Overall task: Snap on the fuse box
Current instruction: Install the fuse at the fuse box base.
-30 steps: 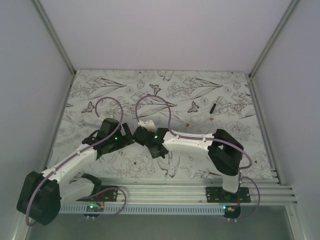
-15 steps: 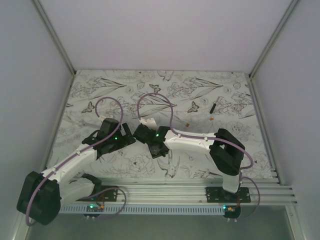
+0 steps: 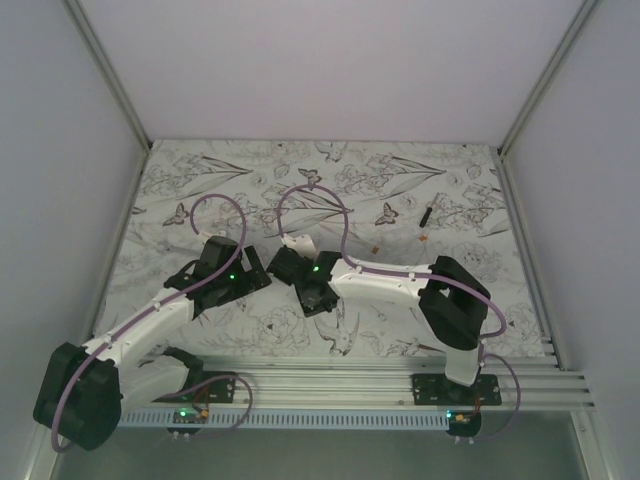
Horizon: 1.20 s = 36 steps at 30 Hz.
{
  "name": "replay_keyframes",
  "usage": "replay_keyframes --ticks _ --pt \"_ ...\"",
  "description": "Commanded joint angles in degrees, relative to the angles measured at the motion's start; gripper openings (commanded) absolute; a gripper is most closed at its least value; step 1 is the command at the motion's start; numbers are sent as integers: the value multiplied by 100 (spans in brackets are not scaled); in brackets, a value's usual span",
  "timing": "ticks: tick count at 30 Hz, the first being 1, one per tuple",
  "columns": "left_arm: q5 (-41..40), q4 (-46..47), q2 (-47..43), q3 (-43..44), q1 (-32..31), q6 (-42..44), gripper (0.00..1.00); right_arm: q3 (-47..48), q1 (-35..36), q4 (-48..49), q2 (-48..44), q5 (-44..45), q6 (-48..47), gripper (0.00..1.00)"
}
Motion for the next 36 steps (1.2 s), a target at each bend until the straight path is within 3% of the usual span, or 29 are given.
replay_keyframes --ticks 1,11,23,36 --pt "76 -179 -45 -110 38 12 100 -9 -53 146 95 3 89 19" --pt "82 -184 -48 -110 38 11 100 -72 -87 215 128 -147 84 17" --pt "93 -177 -52 -110 38 12 100 -178 -83 158 135 -272 117 0" --pt "100 -171 -57 -111 38 5 100 -520 -74 104 288 -448 226 0"
